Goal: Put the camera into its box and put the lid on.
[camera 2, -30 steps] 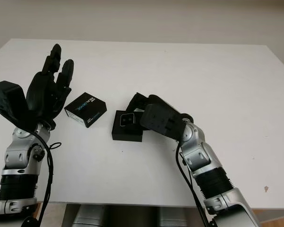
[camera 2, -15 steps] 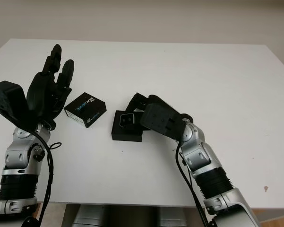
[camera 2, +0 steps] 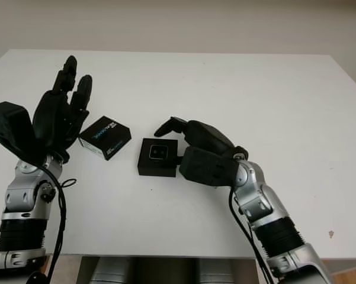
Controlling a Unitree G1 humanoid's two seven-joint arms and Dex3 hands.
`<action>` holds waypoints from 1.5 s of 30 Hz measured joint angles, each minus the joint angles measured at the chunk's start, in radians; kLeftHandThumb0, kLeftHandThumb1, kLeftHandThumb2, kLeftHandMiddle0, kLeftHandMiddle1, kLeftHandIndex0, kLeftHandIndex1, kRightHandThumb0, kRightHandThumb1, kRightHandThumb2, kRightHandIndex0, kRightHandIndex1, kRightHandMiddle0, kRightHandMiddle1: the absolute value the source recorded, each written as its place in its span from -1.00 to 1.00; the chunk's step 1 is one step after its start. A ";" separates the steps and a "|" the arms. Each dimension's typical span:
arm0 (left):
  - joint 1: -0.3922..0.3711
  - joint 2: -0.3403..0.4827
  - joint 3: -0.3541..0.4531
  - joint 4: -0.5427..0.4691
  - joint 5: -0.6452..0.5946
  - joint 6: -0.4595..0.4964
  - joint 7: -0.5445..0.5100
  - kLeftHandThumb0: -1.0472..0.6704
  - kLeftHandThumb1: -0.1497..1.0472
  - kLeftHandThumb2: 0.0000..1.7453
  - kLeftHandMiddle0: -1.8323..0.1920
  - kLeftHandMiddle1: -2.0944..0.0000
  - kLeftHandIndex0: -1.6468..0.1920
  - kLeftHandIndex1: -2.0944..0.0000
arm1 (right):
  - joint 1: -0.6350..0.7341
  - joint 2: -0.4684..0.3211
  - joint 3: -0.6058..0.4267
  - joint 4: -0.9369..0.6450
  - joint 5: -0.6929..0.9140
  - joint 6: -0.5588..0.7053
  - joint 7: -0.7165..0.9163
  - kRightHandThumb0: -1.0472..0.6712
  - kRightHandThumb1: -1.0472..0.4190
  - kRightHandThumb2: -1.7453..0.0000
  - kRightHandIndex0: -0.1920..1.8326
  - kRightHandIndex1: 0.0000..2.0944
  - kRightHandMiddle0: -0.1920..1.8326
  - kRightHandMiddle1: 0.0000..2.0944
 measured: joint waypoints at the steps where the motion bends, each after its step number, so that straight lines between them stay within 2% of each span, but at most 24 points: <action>1: 0.000 0.001 0.000 0.000 0.000 0.000 0.000 -0.54 1.00 -0.57 0.90 0.95 0.90 0.94 | 0.000 0.000 -0.004 -0.006 -0.001 0.000 -0.002 -0.40 -0.84 0.94 -0.79 -0.97 -0.74 -0.85; 10: 0.000 0.003 0.000 0.000 0.001 0.003 0.000 -0.57 1.00 -0.58 0.91 0.95 0.90 0.94 | 0.000 -0.008 -0.035 -0.023 -0.017 -0.020 -0.042 -0.38 -0.84 0.94 -0.77 -0.95 -0.73 -0.90; 17: 0.000 0.005 0.000 0.000 0.001 0.003 -0.005 -0.56 1.00 -0.58 0.91 0.95 0.89 0.94 | 0.000 -0.042 -0.062 -0.031 0.003 -0.090 -0.040 -0.47 -0.98 0.90 -0.80 -0.96 -0.79 -0.94; 25: 0.000 0.020 -0.002 0.007 0.025 -0.006 -0.013 -0.51 1.00 -0.54 0.95 0.96 0.96 0.97 | 0.009 0.002 -0.123 -0.072 0.107 0.007 -0.031 -0.52 -1.00 0.71 -0.85 -0.97 -0.81 -0.96; 31: 0.000 0.131 -0.067 0.022 0.223 -0.047 0.004 -0.54 1.00 -0.58 0.85 0.92 0.84 0.92 | 0.011 0.068 -0.210 -0.093 0.249 0.147 -0.023 -0.52 -1.00 0.65 -0.85 -0.96 -0.81 -0.95; 37: -0.001 0.228 -0.128 0.044 0.412 -0.056 0.028 -0.53 1.00 -0.80 0.72 0.91 0.79 0.91 | 0.001 0.100 -0.303 -0.095 0.362 0.213 -0.059 -0.50 -1.00 0.54 -0.90 -0.98 -0.84 -0.96; 42: -0.008 0.318 -0.236 0.042 0.594 0.011 -0.029 -0.68 1.00 -0.83 0.79 0.96 0.86 0.94 | -0.037 0.121 -0.390 -0.096 0.485 0.294 -0.067 -0.48 -1.00 0.48 -0.91 -0.97 -0.86 -0.97; 45: -0.010 0.330 -0.280 0.034 0.637 0.065 -0.086 -0.72 1.00 -0.88 0.84 0.97 0.88 0.95 | -0.045 0.111 -0.395 -0.096 0.491 0.296 -0.064 -0.48 -1.00 0.48 -0.90 -0.96 -0.86 -0.97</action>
